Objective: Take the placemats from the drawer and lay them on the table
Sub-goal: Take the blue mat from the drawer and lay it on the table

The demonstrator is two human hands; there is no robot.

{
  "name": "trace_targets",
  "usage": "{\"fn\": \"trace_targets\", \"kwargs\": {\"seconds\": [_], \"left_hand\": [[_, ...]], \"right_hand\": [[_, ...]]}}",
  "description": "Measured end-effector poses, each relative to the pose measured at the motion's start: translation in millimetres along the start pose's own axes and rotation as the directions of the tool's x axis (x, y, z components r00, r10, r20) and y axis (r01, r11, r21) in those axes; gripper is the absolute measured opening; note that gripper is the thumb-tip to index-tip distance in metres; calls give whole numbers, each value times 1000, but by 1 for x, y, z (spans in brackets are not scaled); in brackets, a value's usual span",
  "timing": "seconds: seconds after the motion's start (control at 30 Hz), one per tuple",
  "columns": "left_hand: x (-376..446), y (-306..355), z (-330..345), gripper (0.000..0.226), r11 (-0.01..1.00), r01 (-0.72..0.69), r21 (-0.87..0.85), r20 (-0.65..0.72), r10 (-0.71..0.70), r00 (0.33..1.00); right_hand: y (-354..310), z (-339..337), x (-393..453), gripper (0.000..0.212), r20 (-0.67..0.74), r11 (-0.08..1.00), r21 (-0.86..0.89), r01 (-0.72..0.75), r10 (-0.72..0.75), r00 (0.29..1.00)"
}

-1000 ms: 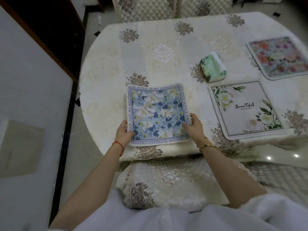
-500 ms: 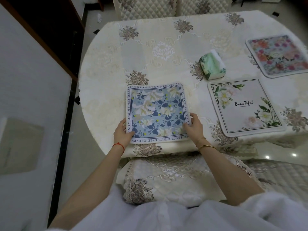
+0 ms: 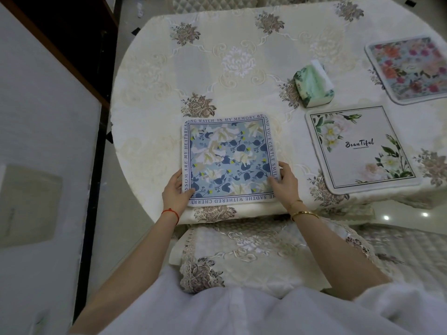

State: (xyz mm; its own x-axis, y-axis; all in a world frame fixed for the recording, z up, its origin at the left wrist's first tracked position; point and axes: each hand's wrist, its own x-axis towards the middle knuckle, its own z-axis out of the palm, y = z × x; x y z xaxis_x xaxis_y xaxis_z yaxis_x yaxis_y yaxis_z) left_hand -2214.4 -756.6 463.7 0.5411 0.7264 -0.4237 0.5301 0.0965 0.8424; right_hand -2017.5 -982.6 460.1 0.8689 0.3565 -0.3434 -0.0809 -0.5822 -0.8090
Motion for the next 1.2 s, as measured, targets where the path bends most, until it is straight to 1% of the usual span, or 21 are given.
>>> {"fn": "trace_targets", "kwargs": {"seconds": [0.37,0.43,0.53,0.57,0.63,0.7,0.73,0.8,0.87,0.93,1.0,1.07,1.13,1.2], "left_hand": [[9,0,0,70,1000,-3,-3,2,3,1000],[10,-1,1,68,1000,-5,23,-7,5,1000],[13,3,1,61,993,-21,119,-73,30,997],[14,5,2,57,990,-34,138,-97,47,994],[18,12,4,50,980,-79,183,-144,106,984],[27,18,8,50,944,-152,293,-153,203,967],[33,22,10,49,914,-206,350,-127,264,956],[50,33,15,48,854,-317,412,-34,363,931],[73,45,24,49,795,-399,458,71,414,907],[97,55,35,51,712,-465,526,167,450,877],[120,62,48,52,623,-512,592,256,456,852],[140,65,60,54,551,-526,647,320,430,844],[157,65,68,57,497,-530,686,364,397,843],[170,62,72,59,472,-534,701,374,394,840]], "right_hand": [[4,6,5,44,-18,1000,-4,28,-28,999],[6,7,5,43,-28,999,-9,35,-35,999],[7,6,7,45,-63,998,-26,59,-61,996],[8,5,8,47,-80,995,-49,85,-89,993],[9,4,14,52,-106,976,-149,158,-174,979],[5,6,24,54,-106,933,-271,237,-274,956],[1,7,32,55,-92,906,-323,274,-318,944],[-11,15,50,56,-25,849,-403,341,-383,924],[-27,27,71,58,76,803,-447,395,-406,911],[-43,44,92,58,176,739,-492,459,-432,884],[-57,64,111,58,271,662,-529,531,-462,845],[-69,82,128,58,355,583,-563,586,-469,809],[-75,98,143,59,410,512,-601,614,-461,787],[-76,106,154,61,437,482,-618,621,-445,782]]}}
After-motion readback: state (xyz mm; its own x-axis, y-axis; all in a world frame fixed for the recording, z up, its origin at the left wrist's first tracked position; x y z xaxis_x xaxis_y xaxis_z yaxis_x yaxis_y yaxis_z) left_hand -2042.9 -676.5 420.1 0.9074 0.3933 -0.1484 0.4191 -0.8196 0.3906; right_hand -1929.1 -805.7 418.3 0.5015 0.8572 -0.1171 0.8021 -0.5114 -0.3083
